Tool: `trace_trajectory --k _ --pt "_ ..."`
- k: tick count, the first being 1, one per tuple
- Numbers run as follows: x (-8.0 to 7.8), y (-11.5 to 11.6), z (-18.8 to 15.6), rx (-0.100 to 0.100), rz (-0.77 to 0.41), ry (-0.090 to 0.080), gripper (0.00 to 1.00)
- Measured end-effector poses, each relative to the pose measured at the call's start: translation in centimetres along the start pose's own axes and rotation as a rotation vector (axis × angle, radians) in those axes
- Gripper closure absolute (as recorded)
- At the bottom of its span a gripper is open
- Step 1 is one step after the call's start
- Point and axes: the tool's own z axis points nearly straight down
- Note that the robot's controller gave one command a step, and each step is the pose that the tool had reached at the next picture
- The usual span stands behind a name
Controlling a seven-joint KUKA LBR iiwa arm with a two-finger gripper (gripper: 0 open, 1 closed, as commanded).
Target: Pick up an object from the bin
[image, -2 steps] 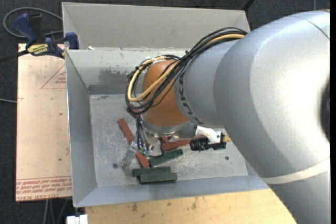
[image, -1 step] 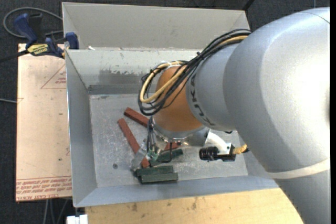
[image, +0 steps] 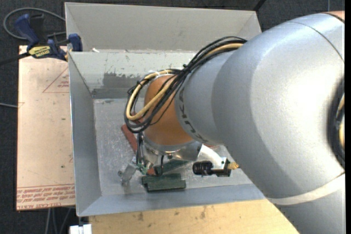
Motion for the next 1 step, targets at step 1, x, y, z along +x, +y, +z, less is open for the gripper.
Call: trace_trajectory --k 1 --pt "-0.23 -0.09 -0.1 0.0 0.005 -0.001 1.0"
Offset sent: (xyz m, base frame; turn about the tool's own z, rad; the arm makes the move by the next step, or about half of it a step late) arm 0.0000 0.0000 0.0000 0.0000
